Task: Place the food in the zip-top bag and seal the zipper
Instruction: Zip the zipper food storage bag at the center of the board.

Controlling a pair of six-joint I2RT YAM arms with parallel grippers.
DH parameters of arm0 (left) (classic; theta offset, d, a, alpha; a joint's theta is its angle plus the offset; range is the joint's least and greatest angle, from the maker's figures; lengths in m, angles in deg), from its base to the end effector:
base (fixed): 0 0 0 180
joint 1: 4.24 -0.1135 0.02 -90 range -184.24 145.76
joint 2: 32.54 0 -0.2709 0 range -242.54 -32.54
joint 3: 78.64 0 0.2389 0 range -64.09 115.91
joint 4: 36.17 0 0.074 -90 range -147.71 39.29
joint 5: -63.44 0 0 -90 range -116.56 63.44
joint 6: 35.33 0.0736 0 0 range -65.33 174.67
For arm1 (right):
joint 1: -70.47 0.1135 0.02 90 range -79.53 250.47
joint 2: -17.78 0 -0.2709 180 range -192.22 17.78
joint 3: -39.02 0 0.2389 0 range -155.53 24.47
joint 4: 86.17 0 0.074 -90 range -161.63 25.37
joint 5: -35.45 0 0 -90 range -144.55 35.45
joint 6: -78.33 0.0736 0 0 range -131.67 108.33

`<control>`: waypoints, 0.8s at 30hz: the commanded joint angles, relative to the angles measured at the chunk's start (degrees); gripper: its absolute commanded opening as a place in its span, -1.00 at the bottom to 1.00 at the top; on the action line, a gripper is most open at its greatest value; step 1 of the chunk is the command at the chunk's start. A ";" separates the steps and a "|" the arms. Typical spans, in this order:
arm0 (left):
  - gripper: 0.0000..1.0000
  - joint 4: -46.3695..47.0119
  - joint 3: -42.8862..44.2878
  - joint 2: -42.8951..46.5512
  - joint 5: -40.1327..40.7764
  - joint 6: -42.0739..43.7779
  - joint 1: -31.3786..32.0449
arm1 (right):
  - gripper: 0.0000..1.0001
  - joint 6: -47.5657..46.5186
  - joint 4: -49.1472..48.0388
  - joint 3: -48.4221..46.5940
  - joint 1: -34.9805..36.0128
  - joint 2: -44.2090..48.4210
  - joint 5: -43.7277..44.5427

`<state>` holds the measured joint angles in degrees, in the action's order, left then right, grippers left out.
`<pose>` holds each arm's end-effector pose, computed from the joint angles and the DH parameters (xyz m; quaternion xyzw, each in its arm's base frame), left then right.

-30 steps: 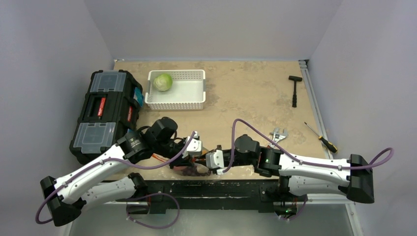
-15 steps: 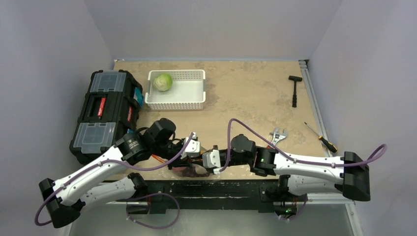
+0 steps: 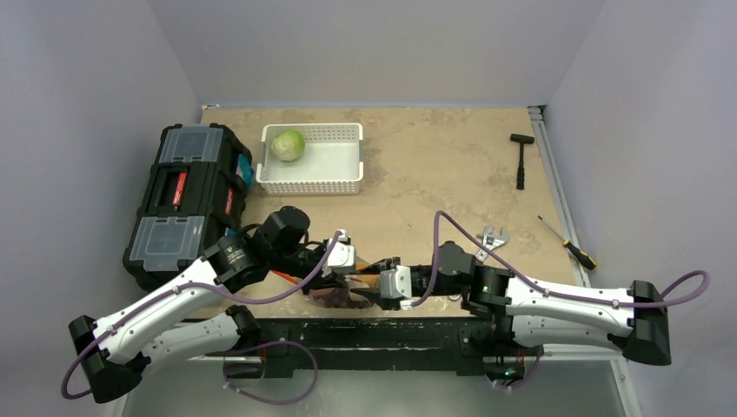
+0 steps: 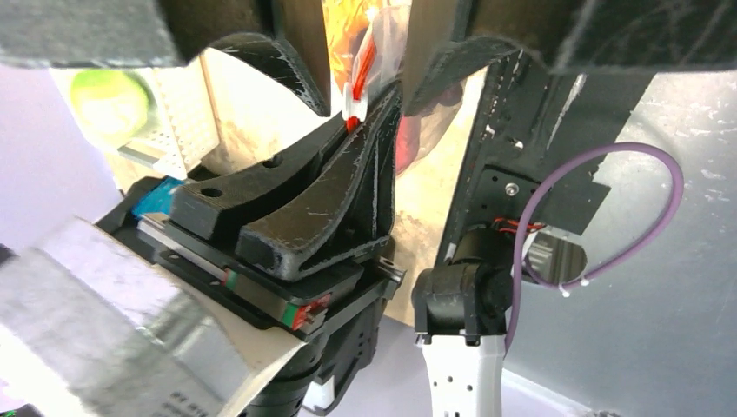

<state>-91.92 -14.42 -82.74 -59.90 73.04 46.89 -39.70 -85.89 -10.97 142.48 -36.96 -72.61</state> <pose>0.0811 -0.1651 0.2893 0.5947 0.6515 -0.3616 0.3020 0.0540 0.2402 0.3023 -0.6262 0.3867 0.3571 0.5752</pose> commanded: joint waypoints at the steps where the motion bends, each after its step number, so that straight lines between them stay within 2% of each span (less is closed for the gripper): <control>1: -1.00 5.74 1.09 0.22 -2.59 1.34 0.09 | -0.25 1.99 1.30 1.73 0.32 4.34 4.61; 4: -1.00 5.66 1.14 0.00 -2.56 1.30 0.09 | -0.18 2.40 2.23 1.93 0.32 5.61 6.26; 10: -1.00 5.54 1.14 -0.07 -2.76 1.23 0.09 | -0.20 1.93 3.56 1.02 0.33 4.77 7.10; 16: -1.00 5.39 1.35 -0.51 -2.47 0.93 0.11 | -0.29 2.08 8.20 -2.05 0.33 2.19 8.05; 24: -1.00 5.09 1.96 -1.62 -2.08 0.62 0.06 | -0.45 8.24 16.05 -8.15 0.57 0.36 13.06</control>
<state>-90.44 -14.42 -84.12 -60.25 73.28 46.89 -35.59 -74.02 -13.31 142.72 -35.54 -62.97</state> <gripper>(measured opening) 0.006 0.291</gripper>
